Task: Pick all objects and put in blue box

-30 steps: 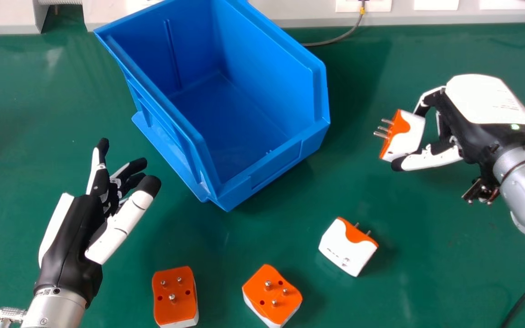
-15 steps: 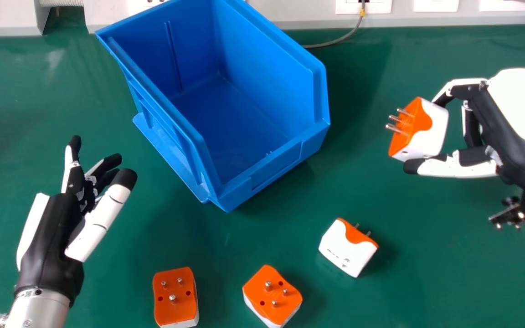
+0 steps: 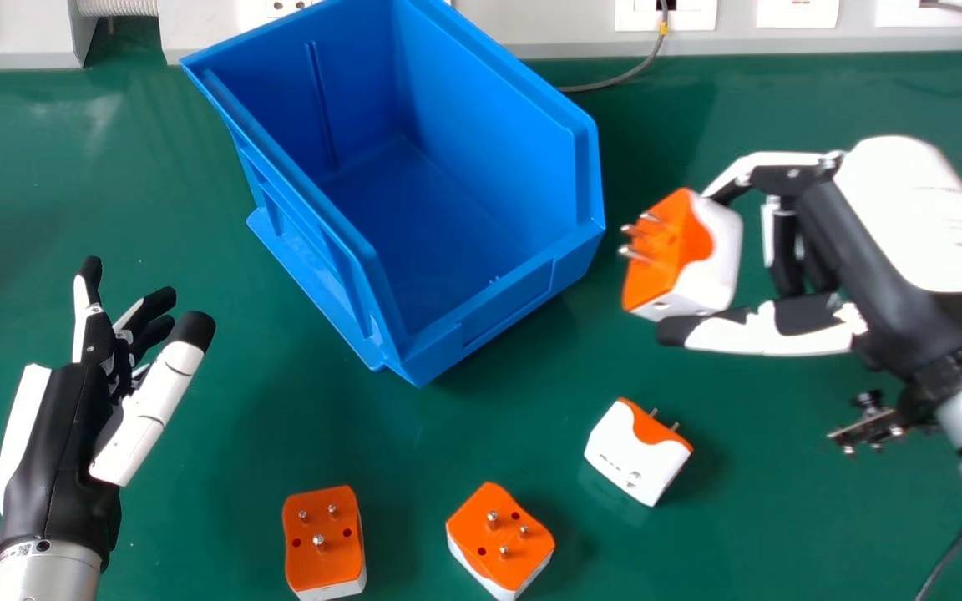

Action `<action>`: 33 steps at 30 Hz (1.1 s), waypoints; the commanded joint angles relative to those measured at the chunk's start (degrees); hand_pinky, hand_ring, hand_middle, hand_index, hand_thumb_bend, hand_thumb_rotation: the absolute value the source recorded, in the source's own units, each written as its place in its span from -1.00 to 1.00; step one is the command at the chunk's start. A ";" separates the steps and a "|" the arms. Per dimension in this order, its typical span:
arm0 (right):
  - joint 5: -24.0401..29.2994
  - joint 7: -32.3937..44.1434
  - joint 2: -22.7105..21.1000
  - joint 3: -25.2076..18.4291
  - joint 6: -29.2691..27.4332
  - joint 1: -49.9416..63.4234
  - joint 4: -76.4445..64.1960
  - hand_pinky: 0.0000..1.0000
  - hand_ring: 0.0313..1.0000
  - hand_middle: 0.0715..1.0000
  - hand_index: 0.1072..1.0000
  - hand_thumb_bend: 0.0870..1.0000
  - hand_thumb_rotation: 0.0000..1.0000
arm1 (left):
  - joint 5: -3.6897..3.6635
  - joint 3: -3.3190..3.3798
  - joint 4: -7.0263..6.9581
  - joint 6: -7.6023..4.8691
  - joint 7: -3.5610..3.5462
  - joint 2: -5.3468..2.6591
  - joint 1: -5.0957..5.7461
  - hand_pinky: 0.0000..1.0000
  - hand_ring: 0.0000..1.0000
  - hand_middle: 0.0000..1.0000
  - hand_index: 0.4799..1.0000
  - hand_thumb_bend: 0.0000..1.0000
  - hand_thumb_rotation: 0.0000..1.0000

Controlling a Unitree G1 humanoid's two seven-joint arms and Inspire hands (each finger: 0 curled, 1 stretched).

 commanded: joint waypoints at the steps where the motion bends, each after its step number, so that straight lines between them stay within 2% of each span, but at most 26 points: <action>1: 0.39 0.24 1.07 0.96 -1.35 -4.13 -0.05 -0.97 -0.93 -0.87 -0.85 -0.51 -0.30 | 0.14 -0.09 -1.35 -0.14 0.40 -0.31 -0.53 0.65 0.81 0.82 0.78 0.61 0.52; 6: -1.22 0.99 3.16 4.57 -2.21 -9.85 2.62 -0.98 -0.93 -0.88 -0.85 -0.52 -0.42 | 0.15 -0.49 -0.73 -0.58 0.38 -0.41 -0.97 0.66 0.81 0.82 0.78 0.61 0.54; 9: -1.74 1.38 4.36 6.38 -2.62 -13.72 4.83 -0.98 -0.94 -0.88 -0.86 -0.52 -0.51 | 0.31 -0.80 -0.88 -0.50 0.58 -0.62 -1.10 0.66 0.81 0.82 0.79 0.60 0.55; 13: -3.24 1.67 7.30 9.05 -2.06 -21.40 9.93 -0.97 -0.94 -0.89 -0.88 -0.51 -0.65 | -0.30 -1.11 -1.20 -0.28 0.40 -1.11 -1.10 0.67 0.81 0.83 0.80 0.60 0.57; 19: -7.10 -0.41 12.76 12.39 0.81 -33.01 19.52 -0.97 -0.93 -0.88 -0.87 -0.47 -0.80 | -0.54 -1.26 -0.56 -0.69 -0.11 -1.49 -1.53 0.69 0.83 0.84 0.82 0.64 0.61; 22: -8.61 -2.51 15.53 13.79 1.86 -39.05 26.61 -0.97 -0.93 -0.87 -0.87 -0.47 -0.82 | -0.69 -1.34 -0.49 -0.91 -0.41 -1.66 -1.49 0.71 0.83 0.84 0.83 0.65 0.62; 27: -10.55 -6.45 20.30 16.39 4.02 -48.65 39.22 -0.97 -0.94 -0.88 -0.87 -0.48 -0.76 | -0.40 -1.70 -0.31 -1.36 -0.72 -1.78 -1.43 0.73 0.85 0.85 0.86 0.65 0.64; 29: -11.16 -8.22 21.96 17.38 4.87 -51.69 43.72 -0.97 -0.94 -0.87 -0.79 -0.49 -0.72 | -0.30 -1.89 -0.20 -1.56 -0.81 -1.80 -1.42 0.74 0.85 0.86 0.87 0.65 0.65; 33: -12.07 -11.50 25.42 19.21 6.68 -57.56 53.21 -0.97 -0.94 -0.87 -0.79 -0.50 -0.69 | -0.33 -2.18 -0.42 -1.89 -1.04 -1.70 -1.13 0.75 0.86 0.86 0.88 0.65 0.66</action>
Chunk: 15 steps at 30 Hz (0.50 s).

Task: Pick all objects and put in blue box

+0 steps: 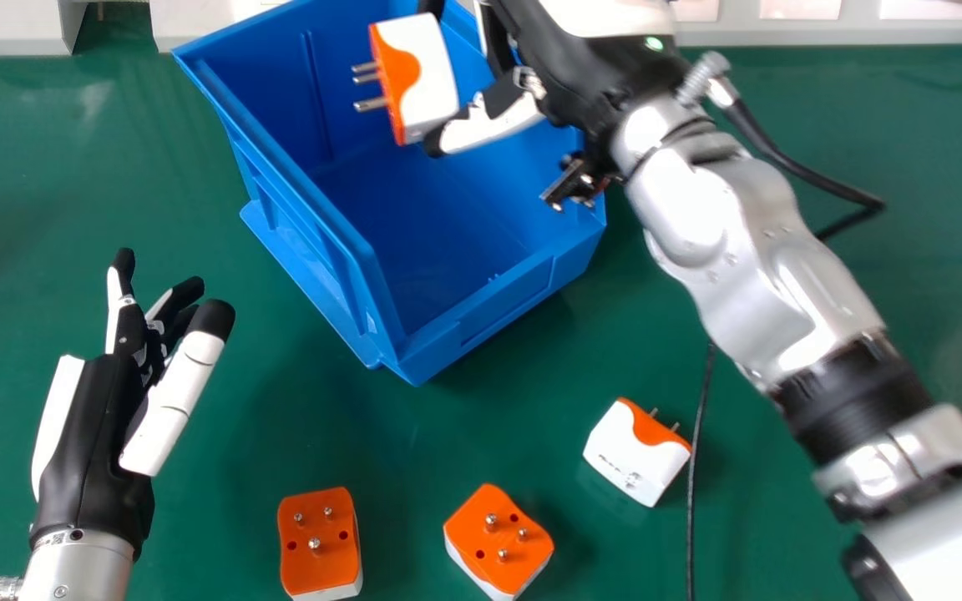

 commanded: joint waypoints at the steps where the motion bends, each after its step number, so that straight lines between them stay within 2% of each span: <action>1: -0.49 -2.99 1.81 0.71 0.88 -5.90 3.97 -0.97 -0.94 -0.86 -0.80 -0.50 -0.67 | -0.19 -0.05 -0.91 -1.35 -0.35 0.12 0.18 0.76 0.86 0.87 0.89 0.64 0.66; 6: -0.52 -5.11 4.75 2.76 2.37 -11.91 13.87 -0.98 -0.94 -0.89 -0.87 -0.49 -0.61 | 0.00 -0.32 -1.25 -1.40 -0.36 0.10 0.49 0.79 0.87 0.88 0.92 0.63 0.68; 11: -0.39 -5.82 6.73 4.78 3.49 -16.68 22.00 -0.99 -0.95 -0.90 -0.87 -0.46 -0.59 | -0.24 -0.39 -1.72 -1.45 -0.50 -0.02 1.03 0.81 0.88 0.89 0.93 0.64 0.71; 15: -0.41 -5.52 8.88 6.52 5.13 -20.00 28.95 -0.99 -0.95 -0.89 -0.79 -0.44 -0.60 | -0.15 -0.49 -2.15 -1.60 -0.45 -0.25 1.74 0.82 0.89 0.89 0.94 0.65 0.72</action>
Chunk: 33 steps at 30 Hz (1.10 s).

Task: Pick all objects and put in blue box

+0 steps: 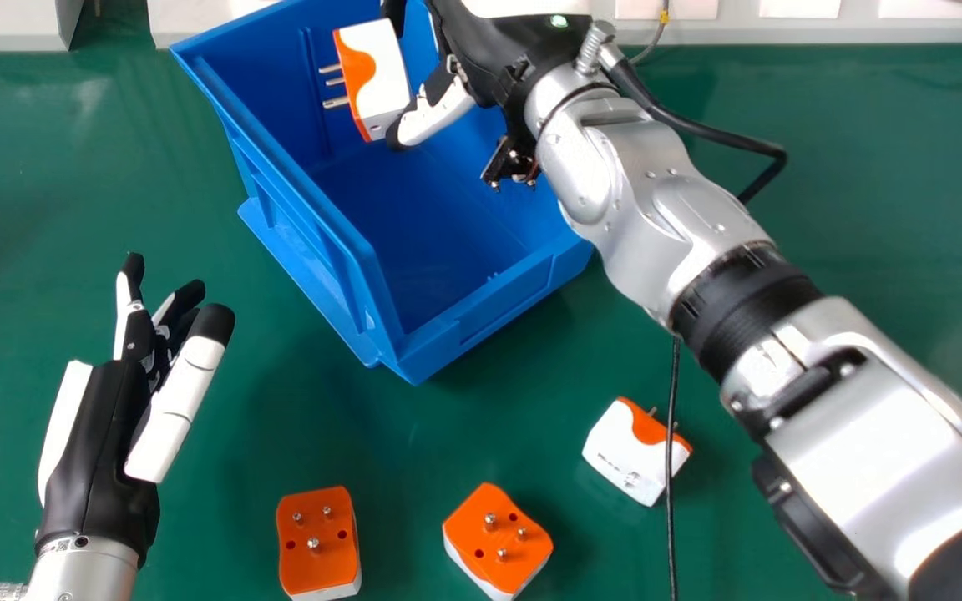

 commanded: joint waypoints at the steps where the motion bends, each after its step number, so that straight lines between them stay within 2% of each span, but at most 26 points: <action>1: -0.25 -0.83 1.10 0.93 0.63 -4.17 2.21 -0.98 -0.94 -0.88 -0.68 -0.43 -0.61 | -0.17 -0.13 -1.91 -1.24 -0.09 -0.20 0.69 0.83 0.89 0.89 0.95 0.65 0.72; 2: -0.51 -0.91 1.46 1.59 0.87 -4.34 3.15 -0.98 -0.94 -0.88 -0.68 -0.43 -0.61 | -0.12 -0.22 -2.28 -1.15 -0.04 -0.30 0.92 0.83 0.89 0.89 0.95 0.65 0.72; 3: -0.64 -1.02 1.69 2.06 1.00 -4.47 3.79 -0.98 -0.94 -0.87 -0.51 -0.41 -0.64 | -0.07 -0.29 -2.57 -1.06 0.00 -0.37 1.08 0.83 0.89 0.89 0.95 0.65 0.73; 5: -0.90 -1.02 2.06 3.17 1.17 -4.54 5.03 -0.97 -0.93 -0.85 -0.37 -0.29 -0.68 | 0.10 -0.43 -3.23 -0.81 0.10 -0.50 1.46 0.83 0.89 0.90 0.95 0.66 0.73; 11: -1.45 -0.41 2.90 6.12 1.90 -4.47 7.94 -0.96 -0.91 -0.83 -0.25 -0.16 -0.74 | 0.73 -1.16 -5.18 -0.27 0.73 -1.03 2.78 0.84 0.89 0.90 0.96 0.67 0.74; 15: -2.48 -0.28 3.77 8.26 3.11 -3.69 9.30 -0.96 -0.90 -0.82 -0.23 -0.13 -0.75 | 0.90 -1.64 -6.04 -0.31 0.88 -1.45 3.41 0.84 0.89 0.90 0.96 0.67 0.74; 20: -3.60 -0.29 4.44 10.69 4.20 -2.85 10.14 -0.92 -0.87 -0.78 -0.20 -0.10 -0.76 | 1.31 -1.98 -6.64 -0.17 1.12 -1.92 3.57 0.83 0.89 0.90 0.96 0.65 0.73; 24: -3.47 -0.10 4.59 11.26 4.33 -2.73 10.61 -0.87 -0.83 -0.74 -0.20 -0.09 -0.76 | 1.26 -2.17 -6.88 -0.20 1.15 -2.22 3.61 0.83 0.89 0.90 0.95 0.64 0.73; 29: -0.77 -2.19 4.42 8.77 2.16 -1.41 9.77 -0.85 -0.80 -0.71 -0.19 -0.08 -0.76 | 1.55 -2.47 -7.30 0.14 1.43 -2.41 3.46 0.82 0.89 0.89 0.95 0.62 0.72; 33: 0.98 -3.78 4.38 7.33 0.64 -0.66 9.83 -0.82 -0.75 -0.67 -0.19 -0.09 -0.74 | 1.72 -2.57 -6.81 0.18 1.52 -2.36 2.89 0.82 0.89 0.89 0.95 0.60 0.71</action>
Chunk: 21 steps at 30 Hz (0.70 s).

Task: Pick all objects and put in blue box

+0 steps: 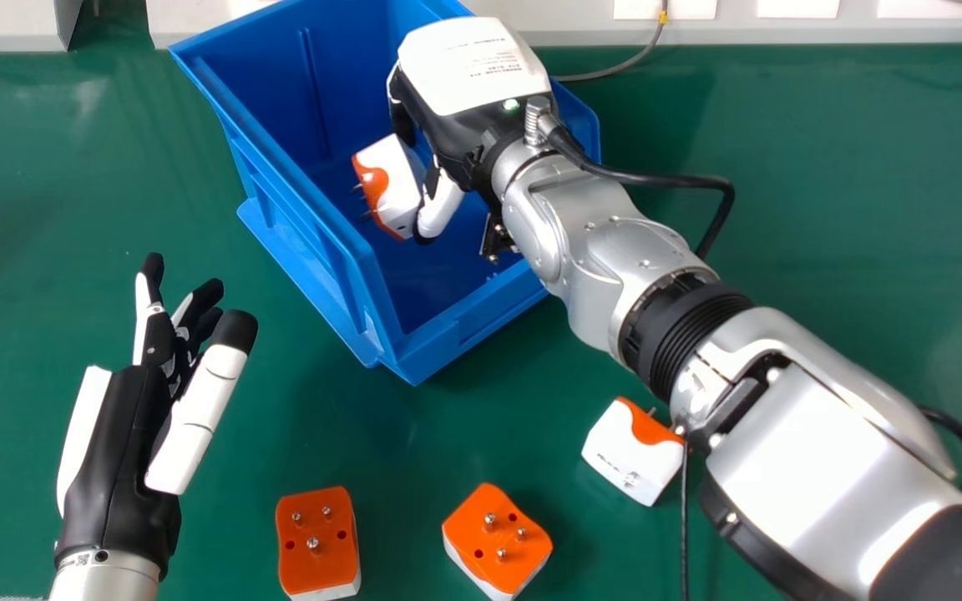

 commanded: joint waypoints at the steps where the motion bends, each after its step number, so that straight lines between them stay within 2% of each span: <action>1: 0.71 -2.29 -0.34 -1.09 -0.72 -0.65 -1.06 -0.74 -0.66 -0.59 -0.18 -0.09 -0.72 | 0.54 -0.27 -0.84 -0.32 0.41 -0.06 -0.43 0.82 0.89 0.89 0.95 0.59 0.71; 4: 0.78 -3.32 -0.71 -1.09 -1.12 -0.29 -1.53 -0.54 -0.45 -0.36 -0.17 -0.09 -0.70 | 0.51 -0.26 -0.22 -0.38 0.40 0.00 -0.94 0.82 0.89 0.89 0.95 0.58 0.71; 9: -0.20 -4.29 -1.08 -0.14 -1.26 -0.08 -1.69 -0.40 -0.29 -0.19 -0.15 -0.09 -0.68 | 0.54 -0.33 0.77 -0.34 0.40 0.08 -1.92 0.82 0.89 0.89 0.95 0.58 0.71; 10: -0.36 -4.37 -1.17 0.01 -1.29 -0.07 -1.72 -0.34 -0.22 -0.10 -0.15 -0.10 -0.68 | 0.57 -0.34 0.99 -0.35 0.42 0.10 -2.14 0.82 0.89 0.89 0.95 0.57 0.71; 11: -0.38 -4.44 -1.29 0.03 -1.41 -0.02 -1.84 -0.25 -0.09 0.04 -0.01 -0.07 -0.55 | 0.57 -0.32 1.22 -0.36 0.42 0.13 -2.33 0.82 0.89 0.89 0.95 0.57 0.71; 12: -0.28 -4.54 -1.45 -0.04 -1.63 0.02 -1.99 -0.25 -0.09 0.04 -0.01 -0.07 -0.55 | 0.50 -0.27 1.45 -0.30 0.39 0.18 -2.59 0.82 0.89 0.89 0.95 0.57 0.71; 16: 0.59 -5.00 -2.00 -0.91 -2.56 0.34 -2.95 0.03 0.28 0.45 0.38 -0.02 -0.22 | 0.11 -0.15 1.91 0.06 0.27 0.20 -3.26 0.82 0.89 0.90 0.96 0.56 0.71; 17: 0.94 -5.06 -2.09 -1.27 -2.79 0.43 -3.22 0.03 0.28 0.45 0.38 -0.02 -0.22 | 0.09 -0.16 1.90 0.25 0.28 0.19 -3.41 0.82 0.89 0.90 0.96 0.56 0.71; 21: 2.51 -5.48 -2.21 -3.04 -3.63 0.67 -4.48 0.33 0.60 0.74 0.67 -0.04 -0.12 | -0.11 -0.08 2.56 0.69 0.19 0.30 -4.39 0.84 0.90 0.90 0.97 0.55 0.71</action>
